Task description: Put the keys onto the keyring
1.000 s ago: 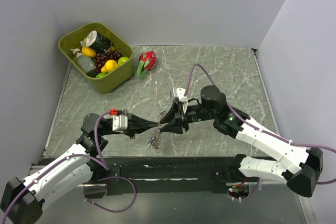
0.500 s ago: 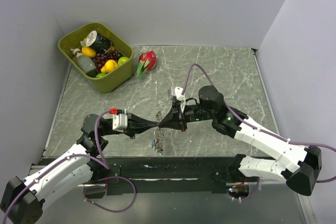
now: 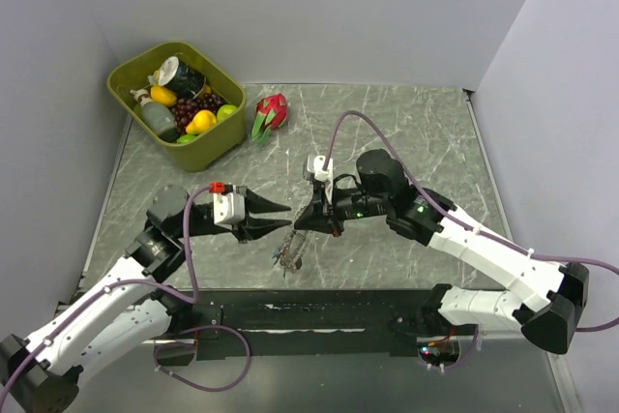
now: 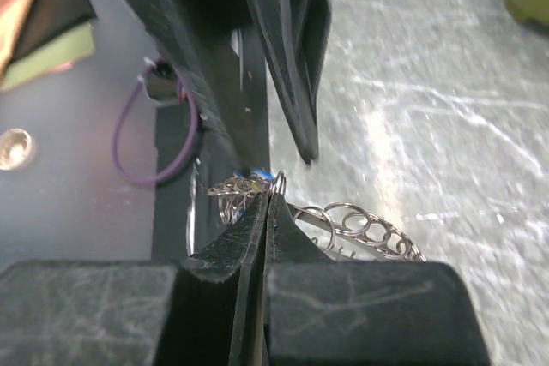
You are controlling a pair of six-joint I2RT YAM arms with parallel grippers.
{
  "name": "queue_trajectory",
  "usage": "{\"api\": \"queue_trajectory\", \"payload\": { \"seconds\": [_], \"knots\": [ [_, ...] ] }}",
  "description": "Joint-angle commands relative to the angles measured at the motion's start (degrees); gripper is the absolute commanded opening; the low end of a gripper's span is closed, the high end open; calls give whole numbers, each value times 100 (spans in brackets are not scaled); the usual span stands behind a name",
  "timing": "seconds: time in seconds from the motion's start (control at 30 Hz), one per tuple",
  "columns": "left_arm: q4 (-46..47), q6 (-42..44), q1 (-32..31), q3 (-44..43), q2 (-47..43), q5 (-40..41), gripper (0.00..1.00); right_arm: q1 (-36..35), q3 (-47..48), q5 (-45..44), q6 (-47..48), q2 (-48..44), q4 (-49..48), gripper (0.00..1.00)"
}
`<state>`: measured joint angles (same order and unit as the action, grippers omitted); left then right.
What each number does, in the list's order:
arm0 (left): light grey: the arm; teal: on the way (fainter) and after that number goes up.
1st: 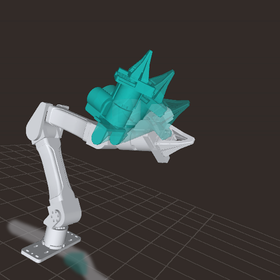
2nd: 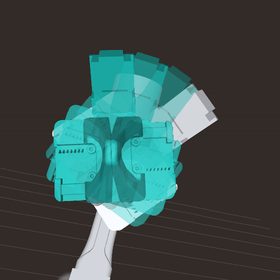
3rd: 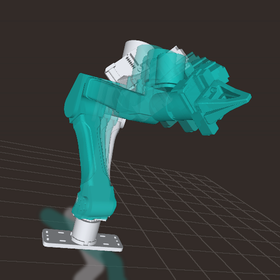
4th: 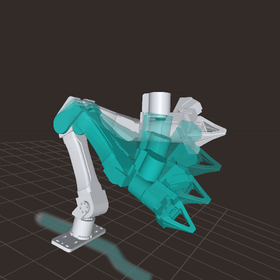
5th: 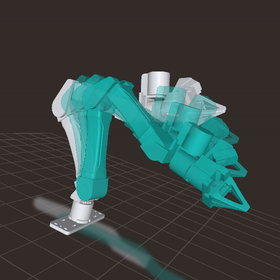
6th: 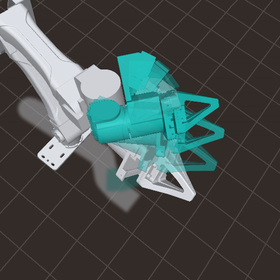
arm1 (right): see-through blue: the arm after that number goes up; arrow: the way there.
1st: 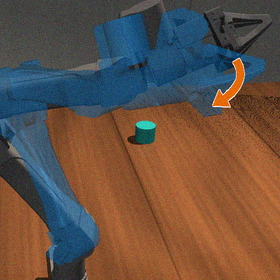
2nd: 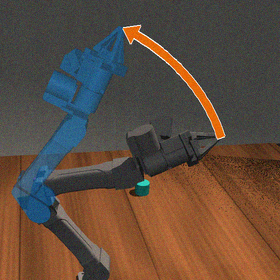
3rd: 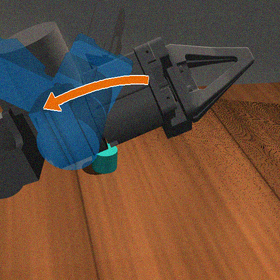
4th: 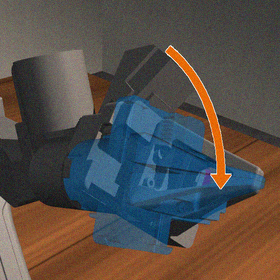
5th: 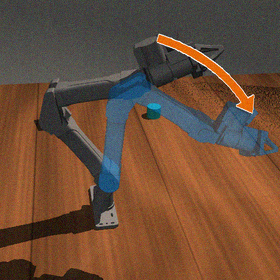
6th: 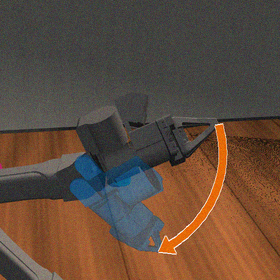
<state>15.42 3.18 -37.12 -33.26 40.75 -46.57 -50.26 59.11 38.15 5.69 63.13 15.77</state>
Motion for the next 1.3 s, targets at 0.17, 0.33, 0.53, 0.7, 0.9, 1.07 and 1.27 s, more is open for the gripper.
{"api": "queue_trajectory", "payload": {
  "seconds": [0.17,0.33,0.53,0.7,0.9,1.07,1.27],
  "knots": [
    [-3175,1781,-23,-1367,591,8,44,8,786,-317,915,182,1208,0],
    [-4467,2950,-23,-2079,1452,-573,37,7,988,-291,1197,270,1701,0],
    [-3969,2733,-23,-1975,1550,-916,38,7,1023,-168,1224,305,1772,0],
    [-3695,2670,-23,-1939,1584,-1276,37,7,857,-168,1145,226,1587,0],
    [-3476,2521,-14,-1887,1717,-1460,37,7,725,-177,1057,112,1402,0],
    [-2810,2152,-23,-1737,1734,-1592,36,7,637,-212,1057,50,1376,0],
    [-2781,2134,-32,-1790,1910,-1575,33,7,558,-247,986,-20,1262,0]
  ]
}}
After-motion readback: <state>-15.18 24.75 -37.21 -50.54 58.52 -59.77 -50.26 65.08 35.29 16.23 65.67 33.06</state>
